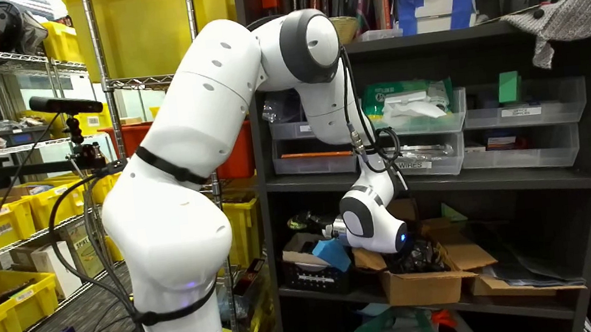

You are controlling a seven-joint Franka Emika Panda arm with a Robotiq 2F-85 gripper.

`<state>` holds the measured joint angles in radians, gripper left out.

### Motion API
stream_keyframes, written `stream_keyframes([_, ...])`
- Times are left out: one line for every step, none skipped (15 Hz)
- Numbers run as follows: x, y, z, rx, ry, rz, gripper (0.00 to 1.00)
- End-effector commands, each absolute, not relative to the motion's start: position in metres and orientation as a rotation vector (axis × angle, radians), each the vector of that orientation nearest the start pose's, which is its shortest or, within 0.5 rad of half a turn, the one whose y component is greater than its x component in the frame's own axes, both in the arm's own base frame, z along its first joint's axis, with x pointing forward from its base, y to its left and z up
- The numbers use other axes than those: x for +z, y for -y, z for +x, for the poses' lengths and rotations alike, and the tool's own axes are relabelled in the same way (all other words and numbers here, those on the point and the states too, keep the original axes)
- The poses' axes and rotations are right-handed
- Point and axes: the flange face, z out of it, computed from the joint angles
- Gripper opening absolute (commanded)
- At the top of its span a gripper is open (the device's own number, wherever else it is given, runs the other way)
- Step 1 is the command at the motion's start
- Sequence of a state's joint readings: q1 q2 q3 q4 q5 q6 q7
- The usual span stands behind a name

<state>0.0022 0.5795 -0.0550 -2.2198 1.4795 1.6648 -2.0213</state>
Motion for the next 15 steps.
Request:
stream_keyframes([0.123, -0.072, 0.481, -0.588, 0.682, -1.63, 0.91])
stream_keyframes([0.123, -0.072, 0.479, -0.59, 0.683, -1.631, 0.99])
stream_keyframes([0.122, -0.071, 0.479, -0.591, 0.684, -1.632, 1.0])
stream_keyframes([0.122, -0.07, 0.478, -0.593, 0.682, -1.635, 1.0])
stream_keyframes([0.121, -0.069, 0.477, -0.591, 0.677, -1.634, 1.0])
stream_keyframes([0.12, -0.067, 0.476, -0.583, 0.668, -1.636, 1.0])
stream_keyframes([0.119, -0.064, 0.474, -0.578, 0.65, -1.637, 1.0])
stream_keyframes([0.117, -0.06, 0.472, -0.571, 0.63, -1.643, 1.0])
stream_keyframes([0.112, -0.054, 0.469, -0.563, 0.611, -1.65, 1.0])
stream_keyframes([0.108, -0.048, 0.466, -0.56, 0.596, -1.658, 1.0])
stream_keyframes([0.104, -0.042, 0.463, -0.555, 0.58, -1.665, 1.0])
stream_keyframes([0.099, -0.035, 0.458, -0.553, 0.57, -1.673, 1.0])
stream_keyframes([0.096, -0.029, 0.455, -0.555, 0.559, -1.682, 1.0])
stream_keyframes([0.093, -0.022, 0.45, -0.561, 0.553, -1.689, 1.0])
stream_keyframes([0.092, -0.016, 0.444, -0.564, 0.545, -1.694, 1.0])
